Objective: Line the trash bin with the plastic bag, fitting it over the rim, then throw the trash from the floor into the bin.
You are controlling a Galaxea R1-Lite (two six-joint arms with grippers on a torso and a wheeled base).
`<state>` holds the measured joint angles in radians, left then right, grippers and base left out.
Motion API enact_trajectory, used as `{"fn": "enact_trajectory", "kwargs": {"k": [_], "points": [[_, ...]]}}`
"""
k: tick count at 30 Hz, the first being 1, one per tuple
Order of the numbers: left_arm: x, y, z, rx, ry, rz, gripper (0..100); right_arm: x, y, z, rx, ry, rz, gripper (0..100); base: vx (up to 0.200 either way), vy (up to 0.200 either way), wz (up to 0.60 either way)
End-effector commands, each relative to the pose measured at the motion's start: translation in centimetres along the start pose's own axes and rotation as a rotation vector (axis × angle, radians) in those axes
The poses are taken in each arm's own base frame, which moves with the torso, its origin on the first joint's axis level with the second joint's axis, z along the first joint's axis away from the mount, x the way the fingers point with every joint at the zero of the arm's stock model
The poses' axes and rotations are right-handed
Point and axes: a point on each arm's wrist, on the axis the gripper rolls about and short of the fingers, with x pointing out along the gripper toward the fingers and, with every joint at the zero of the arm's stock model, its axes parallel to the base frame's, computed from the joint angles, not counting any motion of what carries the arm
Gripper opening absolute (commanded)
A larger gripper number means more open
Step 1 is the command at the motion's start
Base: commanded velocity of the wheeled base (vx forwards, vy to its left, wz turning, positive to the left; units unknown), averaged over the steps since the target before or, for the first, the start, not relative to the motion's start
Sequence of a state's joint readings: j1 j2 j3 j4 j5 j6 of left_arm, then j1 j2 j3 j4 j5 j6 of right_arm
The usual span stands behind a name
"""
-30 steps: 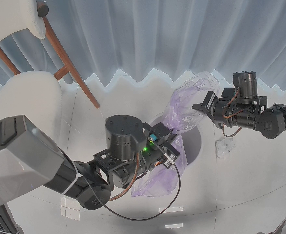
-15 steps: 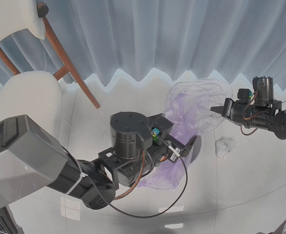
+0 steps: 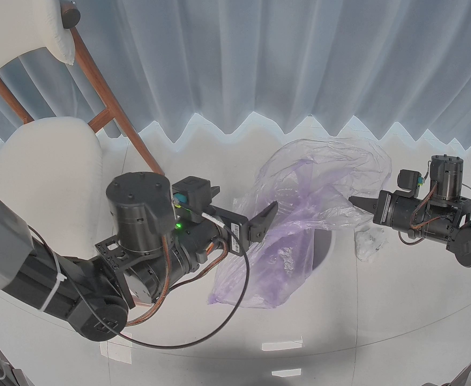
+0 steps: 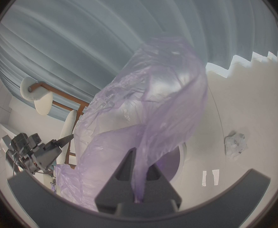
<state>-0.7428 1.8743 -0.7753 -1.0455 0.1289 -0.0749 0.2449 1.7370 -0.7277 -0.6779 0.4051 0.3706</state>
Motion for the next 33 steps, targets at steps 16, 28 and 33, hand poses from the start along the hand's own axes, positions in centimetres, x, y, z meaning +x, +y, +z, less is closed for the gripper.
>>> {"fn": "enact_trajectory", "kwargs": {"k": [16,28,33], "points": [[4.3,4.7,-6.6,-0.304,0.137,0.131,100,-1.3,1.6,-0.4,-0.024,-0.012,0.043,0,0.000,0.000,0.00],[1.7,-1.2,-5.3,-0.353,0.154,-0.015,100,-1.9,-0.1,0.2,-0.028,-0.011,0.059,0,0.000,0.000,0.00],[3.0,1.6,-5.7,-0.417,0.135,0.065,100,-3.0,-1.3,1.1,-0.019,-0.006,0.134,0,0.000,0.000,0.00]]}}
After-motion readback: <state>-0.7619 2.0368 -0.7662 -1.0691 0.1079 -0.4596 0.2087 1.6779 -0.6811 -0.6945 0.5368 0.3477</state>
